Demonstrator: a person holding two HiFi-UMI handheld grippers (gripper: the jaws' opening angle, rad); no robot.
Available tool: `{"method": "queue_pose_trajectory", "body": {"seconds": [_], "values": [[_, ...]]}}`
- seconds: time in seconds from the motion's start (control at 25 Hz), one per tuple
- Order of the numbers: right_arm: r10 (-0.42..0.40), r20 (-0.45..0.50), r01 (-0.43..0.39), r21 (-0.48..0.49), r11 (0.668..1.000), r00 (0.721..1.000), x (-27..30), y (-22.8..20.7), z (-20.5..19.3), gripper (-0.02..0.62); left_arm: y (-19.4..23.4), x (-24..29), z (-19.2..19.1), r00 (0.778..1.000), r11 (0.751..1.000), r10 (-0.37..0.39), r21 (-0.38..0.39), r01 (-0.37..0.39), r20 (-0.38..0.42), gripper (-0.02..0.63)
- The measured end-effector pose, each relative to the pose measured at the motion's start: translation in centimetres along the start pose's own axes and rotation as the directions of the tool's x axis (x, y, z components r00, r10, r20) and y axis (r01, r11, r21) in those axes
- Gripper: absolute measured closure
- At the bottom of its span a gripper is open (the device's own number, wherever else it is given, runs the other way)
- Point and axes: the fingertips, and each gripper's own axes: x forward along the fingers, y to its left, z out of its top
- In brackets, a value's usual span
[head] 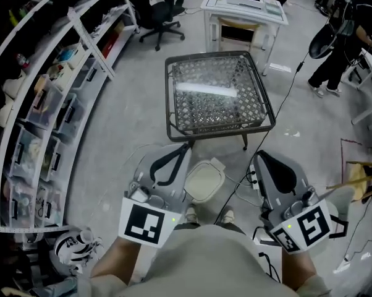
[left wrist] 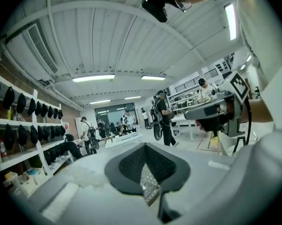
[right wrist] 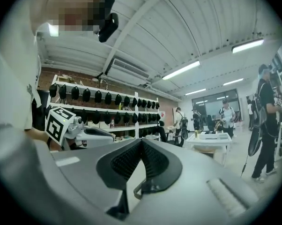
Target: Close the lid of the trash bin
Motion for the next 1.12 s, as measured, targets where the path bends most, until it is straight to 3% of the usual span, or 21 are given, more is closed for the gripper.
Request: {"method": "queue_pose_trajectory", "body": {"seconds": [0.24, 1.12], "values": [[0.015, 0.070, -0.012, -0.049, 0.999, 0.997, -1.6, 0.2, 4.1, 0.592, 0.1, -0.4, 1.5, 0.999, 0.999, 0.032, -0.009, -0.031, 0.006, 0.603], [0.073, 0.011, -0.073, -0.044, 0.996, 0.997, 0.2, -1.3, 1.9, 0.592, 0.5, 0.9, 1.5, 0.997, 0.997, 0.080, -0.020, -0.080, -0.010, 0.603]]}}
